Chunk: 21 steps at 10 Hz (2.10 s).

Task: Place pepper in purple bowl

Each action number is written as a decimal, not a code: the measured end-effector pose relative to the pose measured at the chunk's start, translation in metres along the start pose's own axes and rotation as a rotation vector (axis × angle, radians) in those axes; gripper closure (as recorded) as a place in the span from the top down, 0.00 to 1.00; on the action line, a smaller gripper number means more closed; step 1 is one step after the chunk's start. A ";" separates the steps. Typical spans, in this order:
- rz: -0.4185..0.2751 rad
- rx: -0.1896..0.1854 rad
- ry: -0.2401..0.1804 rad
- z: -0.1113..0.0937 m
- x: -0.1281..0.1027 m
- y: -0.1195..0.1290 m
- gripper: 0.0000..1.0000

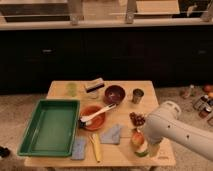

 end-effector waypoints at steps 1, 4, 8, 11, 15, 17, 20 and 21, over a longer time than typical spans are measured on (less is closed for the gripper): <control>-0.001 -0.002 -0.010 0.002 0.002 0.001 0.80; 0.012 -0.007 -0.044 0.009 0.016 0.006 0.80; 0.053 0.009 -0.101 0.009 0.044 0.018 0.80; 0.058 0.015 -0.111 0.017 0.049 0.024 0.80; 0.064 0.034 -0.138 0.032 0.053 0.033 0.80; 0.053 0.031 -0.148 0.042 0.048 0.034 0.80; 0.042 -0.005 -0.177 0.061 0.041 0.035 0.80; 0.046 -0.014 -0.198 0.065 0.041 0.036 0.80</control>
